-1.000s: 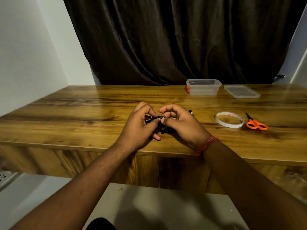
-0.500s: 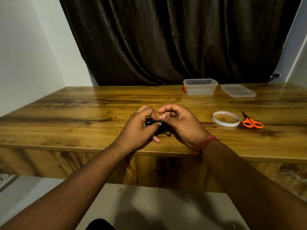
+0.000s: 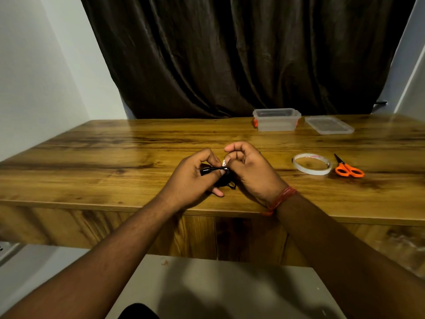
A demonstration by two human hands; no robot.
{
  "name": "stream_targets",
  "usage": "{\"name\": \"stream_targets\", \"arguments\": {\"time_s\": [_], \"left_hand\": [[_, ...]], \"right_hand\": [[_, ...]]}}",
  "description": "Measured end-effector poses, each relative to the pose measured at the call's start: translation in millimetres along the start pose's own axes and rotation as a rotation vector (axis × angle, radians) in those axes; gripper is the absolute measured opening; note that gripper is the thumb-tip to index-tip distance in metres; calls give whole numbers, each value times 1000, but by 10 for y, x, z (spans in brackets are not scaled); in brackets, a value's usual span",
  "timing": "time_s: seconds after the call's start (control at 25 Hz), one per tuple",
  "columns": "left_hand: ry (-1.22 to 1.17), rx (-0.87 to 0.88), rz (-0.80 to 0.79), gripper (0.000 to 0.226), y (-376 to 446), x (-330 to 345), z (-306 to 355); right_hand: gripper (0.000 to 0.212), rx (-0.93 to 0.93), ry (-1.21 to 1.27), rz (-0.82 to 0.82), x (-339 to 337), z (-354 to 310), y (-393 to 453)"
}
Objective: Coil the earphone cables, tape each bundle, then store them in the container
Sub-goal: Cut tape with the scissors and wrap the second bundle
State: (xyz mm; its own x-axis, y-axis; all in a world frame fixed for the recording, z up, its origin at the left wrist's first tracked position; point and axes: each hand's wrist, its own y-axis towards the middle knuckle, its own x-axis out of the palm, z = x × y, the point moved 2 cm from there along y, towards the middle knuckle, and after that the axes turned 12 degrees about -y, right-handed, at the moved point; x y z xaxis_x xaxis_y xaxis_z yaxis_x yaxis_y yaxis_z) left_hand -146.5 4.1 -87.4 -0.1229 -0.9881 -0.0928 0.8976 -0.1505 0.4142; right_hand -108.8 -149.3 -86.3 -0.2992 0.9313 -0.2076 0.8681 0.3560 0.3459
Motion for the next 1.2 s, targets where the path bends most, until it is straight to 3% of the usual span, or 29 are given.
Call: {"name": "stream_targets", "arguments": {"time_s": [0.56,1.2], "left_hand": [[-195,-129,-7,9,62,-55,-60],[-322,-236,107,13,82,-69,-11]], "right_hand": [[26,-120,-138,18,0,-25,-29],[37,-472,-829,76,96,-159,-131]]}}
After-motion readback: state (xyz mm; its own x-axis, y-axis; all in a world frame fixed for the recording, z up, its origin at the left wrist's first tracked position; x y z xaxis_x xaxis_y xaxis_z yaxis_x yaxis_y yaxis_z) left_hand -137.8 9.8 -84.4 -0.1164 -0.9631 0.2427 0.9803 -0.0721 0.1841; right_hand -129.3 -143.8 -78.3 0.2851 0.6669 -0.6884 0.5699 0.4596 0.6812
